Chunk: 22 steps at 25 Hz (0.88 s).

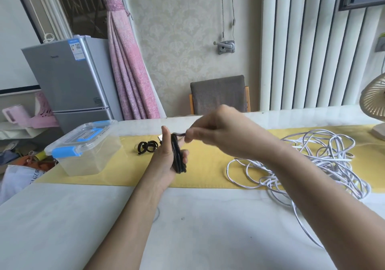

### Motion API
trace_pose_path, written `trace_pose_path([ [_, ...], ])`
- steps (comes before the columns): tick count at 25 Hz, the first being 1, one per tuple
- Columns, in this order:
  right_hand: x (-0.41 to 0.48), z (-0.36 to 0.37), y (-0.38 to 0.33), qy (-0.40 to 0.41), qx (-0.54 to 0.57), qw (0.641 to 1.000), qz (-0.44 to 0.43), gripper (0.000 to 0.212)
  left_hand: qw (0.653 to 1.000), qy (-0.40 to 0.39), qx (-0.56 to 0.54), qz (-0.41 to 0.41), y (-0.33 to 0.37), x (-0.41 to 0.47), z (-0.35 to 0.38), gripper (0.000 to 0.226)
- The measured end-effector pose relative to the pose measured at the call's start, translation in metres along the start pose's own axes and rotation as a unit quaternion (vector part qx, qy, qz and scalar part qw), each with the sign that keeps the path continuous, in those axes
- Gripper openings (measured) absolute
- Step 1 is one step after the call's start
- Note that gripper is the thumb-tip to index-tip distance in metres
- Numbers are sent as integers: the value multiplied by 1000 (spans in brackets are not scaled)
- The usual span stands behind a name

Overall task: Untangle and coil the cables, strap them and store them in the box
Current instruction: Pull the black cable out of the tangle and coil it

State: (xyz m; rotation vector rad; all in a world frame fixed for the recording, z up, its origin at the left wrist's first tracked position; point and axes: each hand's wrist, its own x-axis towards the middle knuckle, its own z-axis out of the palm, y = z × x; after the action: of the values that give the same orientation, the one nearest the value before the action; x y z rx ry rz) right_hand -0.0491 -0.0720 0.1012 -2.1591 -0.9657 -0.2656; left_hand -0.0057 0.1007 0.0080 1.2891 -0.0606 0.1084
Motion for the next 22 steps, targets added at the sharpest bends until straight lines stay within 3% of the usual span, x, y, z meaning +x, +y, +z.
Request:
trace_pose_path([
  [3,-2,17,-3,-128,1,992,3,31,988,11,-151,12,6,5,-12,69],
  [5,-2,32,3,-208,5,978,31,21,962,-1,-272,26,11,7,-24,41],
  [6,-1,39,9,-239,11,970,45,19,944,-15,-329,28,14,6,-28,40],
  [9,2,55,34,-289,52,952,84,23,894,-103,-436,-4,18,1,-39,80],
  [12,3,50,60,-263,104,954,103,20,872,-240,-423,-56,19,-3,-36,54],
  [15,3,36,74,-213,184,951,131,13,865,-323,-375,-83,22,-10,-22,41],
  [18,6,32,76,-165,233,947,149,12,878,-343,-320,-98,23,-16,-14,28],
  [22,9,37,75,-117,360,903,200,11,895,-317,-297,-104,27,-21,-13,21],
])
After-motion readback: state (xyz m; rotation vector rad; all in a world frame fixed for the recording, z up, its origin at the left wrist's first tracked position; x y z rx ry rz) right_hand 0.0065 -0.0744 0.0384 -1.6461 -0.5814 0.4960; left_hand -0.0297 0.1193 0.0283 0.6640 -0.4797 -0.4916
